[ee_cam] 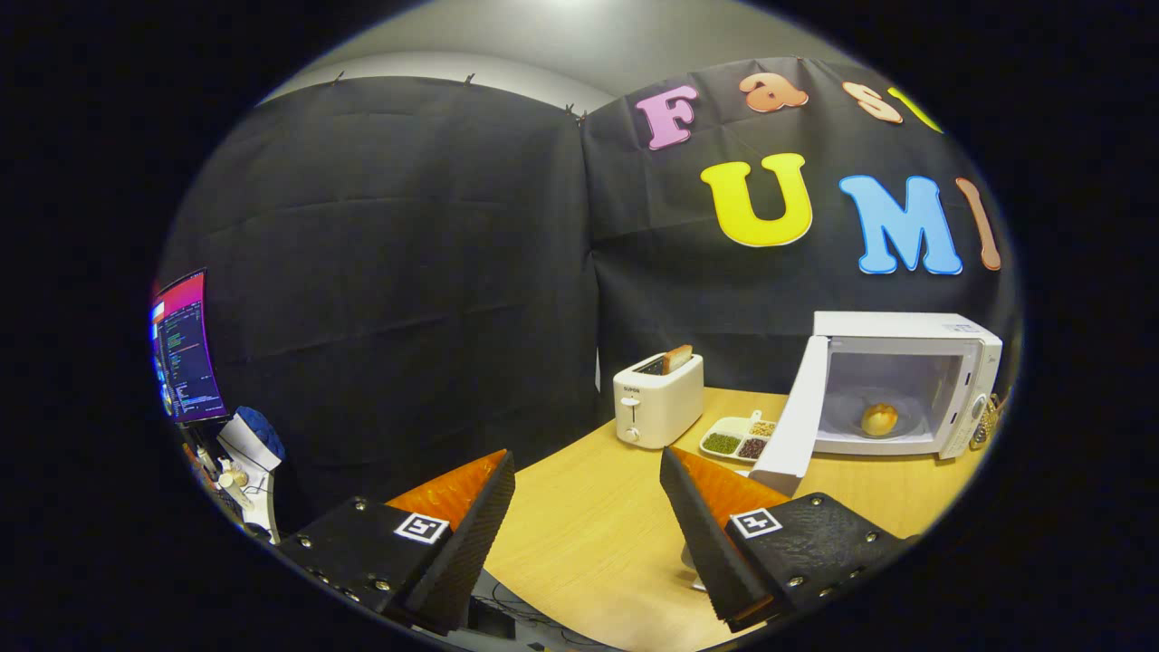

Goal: Open the microwave, put the food inside, and close the microwave door.

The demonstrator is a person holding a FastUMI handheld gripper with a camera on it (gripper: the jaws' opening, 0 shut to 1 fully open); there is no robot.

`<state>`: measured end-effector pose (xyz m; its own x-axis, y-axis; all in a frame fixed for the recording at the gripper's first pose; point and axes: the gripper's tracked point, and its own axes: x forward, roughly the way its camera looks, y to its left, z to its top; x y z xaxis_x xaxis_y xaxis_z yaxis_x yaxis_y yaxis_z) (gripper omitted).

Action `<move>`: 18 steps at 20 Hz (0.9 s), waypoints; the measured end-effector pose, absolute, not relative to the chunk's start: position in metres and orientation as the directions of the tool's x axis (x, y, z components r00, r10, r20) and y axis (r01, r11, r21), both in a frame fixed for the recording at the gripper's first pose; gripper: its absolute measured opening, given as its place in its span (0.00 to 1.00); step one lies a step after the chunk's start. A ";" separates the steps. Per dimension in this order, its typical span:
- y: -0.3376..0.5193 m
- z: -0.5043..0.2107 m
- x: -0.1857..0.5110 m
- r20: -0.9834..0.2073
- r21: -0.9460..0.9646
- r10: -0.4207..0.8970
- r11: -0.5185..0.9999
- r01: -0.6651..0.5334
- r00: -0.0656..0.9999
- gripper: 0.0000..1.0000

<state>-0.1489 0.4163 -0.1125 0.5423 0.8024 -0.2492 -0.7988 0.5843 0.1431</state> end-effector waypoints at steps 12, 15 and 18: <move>0.396 -0.175 -0.082 -0.352 0.139 0.688 0.709 -0.691 0.635 0.03; 0.388 -0.177 -0.086 -0.369 0.139 0.683 0.711 -0.689 0.630 0.01; 0.373 -0.178 -0.085 -0.374 0.119 0.670 0.720 -0.683 0.641 0.01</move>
<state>-0.0847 0.3725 -0.1778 0.6411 0.6698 -0.3745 -0.6832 0.7205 0.1191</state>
